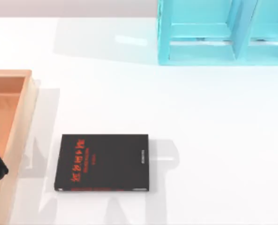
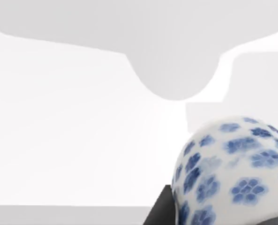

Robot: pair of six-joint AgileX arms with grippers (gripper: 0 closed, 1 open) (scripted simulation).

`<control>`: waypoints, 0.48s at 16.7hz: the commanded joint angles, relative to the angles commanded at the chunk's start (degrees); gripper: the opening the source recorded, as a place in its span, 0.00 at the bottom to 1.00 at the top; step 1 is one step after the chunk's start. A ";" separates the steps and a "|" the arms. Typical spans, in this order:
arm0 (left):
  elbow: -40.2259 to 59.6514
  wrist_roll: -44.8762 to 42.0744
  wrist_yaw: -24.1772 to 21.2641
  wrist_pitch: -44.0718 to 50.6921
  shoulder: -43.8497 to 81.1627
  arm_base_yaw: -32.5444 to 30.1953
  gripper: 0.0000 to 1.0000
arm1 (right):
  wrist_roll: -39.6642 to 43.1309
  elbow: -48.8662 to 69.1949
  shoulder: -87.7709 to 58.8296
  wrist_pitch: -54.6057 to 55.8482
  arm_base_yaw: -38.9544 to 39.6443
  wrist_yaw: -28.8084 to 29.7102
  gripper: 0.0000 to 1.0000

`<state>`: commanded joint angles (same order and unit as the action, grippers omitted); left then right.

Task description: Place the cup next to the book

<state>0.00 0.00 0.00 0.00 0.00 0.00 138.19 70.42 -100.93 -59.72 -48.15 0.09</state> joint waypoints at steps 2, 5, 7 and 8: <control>0.00 0.00 0.00 0.00 0.00 0.00 1.00 | 2.71 0.36 -0.20 0.14 1.78 0.26 0.00; 0.00 0.00 0.00 0.00 0.00 0.00 1.00 | 11.54 1.45 -1.05 0.25 7.13 0.83 0.00; 0.00 0.00 0.00 0.00 0.00 0.00 1.00 | 20.30 2.32 -1.99 0.09 12.01 1.15 0.00; 0.00 0.00 0.00 0.00 0.00 0.00 1.00 | 25.72 2.78 -2.62 -0.13 14.85 1.24 0.00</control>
<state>0.00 0.00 0.00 0.00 0.00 0.00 163.90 73.20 -103.54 -59.86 -33.30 1.33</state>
